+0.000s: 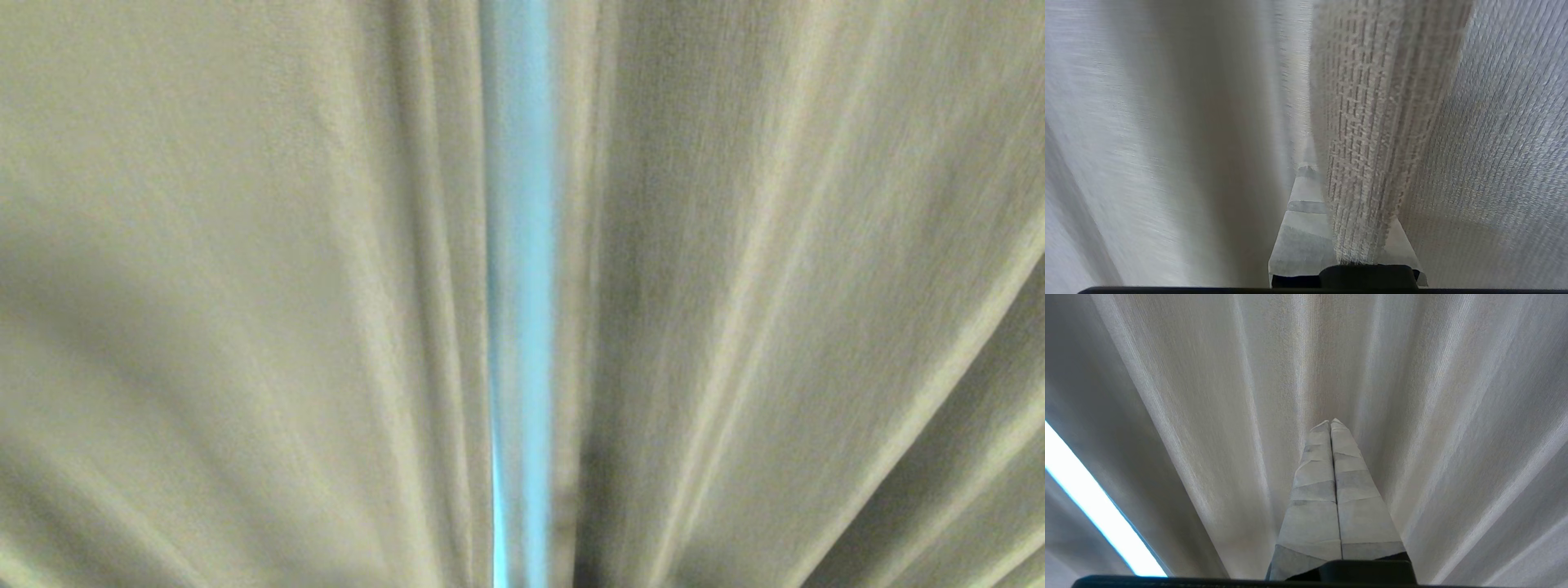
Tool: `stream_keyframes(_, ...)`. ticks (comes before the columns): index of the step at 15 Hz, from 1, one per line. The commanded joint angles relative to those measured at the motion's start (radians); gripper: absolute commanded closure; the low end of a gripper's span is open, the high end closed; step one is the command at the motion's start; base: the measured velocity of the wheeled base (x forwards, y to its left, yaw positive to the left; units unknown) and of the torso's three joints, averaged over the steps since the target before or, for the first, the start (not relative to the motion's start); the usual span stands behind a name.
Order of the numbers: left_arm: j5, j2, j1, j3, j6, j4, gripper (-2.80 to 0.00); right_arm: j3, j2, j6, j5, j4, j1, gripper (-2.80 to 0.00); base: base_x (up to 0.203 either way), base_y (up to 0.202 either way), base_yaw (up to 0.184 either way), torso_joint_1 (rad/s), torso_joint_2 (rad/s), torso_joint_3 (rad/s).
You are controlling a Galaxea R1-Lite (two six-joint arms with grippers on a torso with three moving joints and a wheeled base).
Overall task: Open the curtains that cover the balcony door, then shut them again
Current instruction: Pull the outer curtains open on both sides
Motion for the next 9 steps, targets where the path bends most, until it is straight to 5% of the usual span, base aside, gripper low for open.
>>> stream_keyframes(1, -0.002, 0.096, 0.029, -0.068, -0.001, 0.0, 0.0, 0.0, 0.0, -0.001, 0.001, 0.001, 0.0, 0.0, 0.0, 0.0, 0.0, 0.0, 0.0, 0.0)
stream_keyframes(9, -0.071, 0.311, 0.184, -0.298, -0.043, 0.001, 0.0, 0.0, 0.0, -0.001, 0.001, 0.0, 0.0, 0.0, 0.0, 0.0, 0.0, 0.0, 0.0, 0.0)
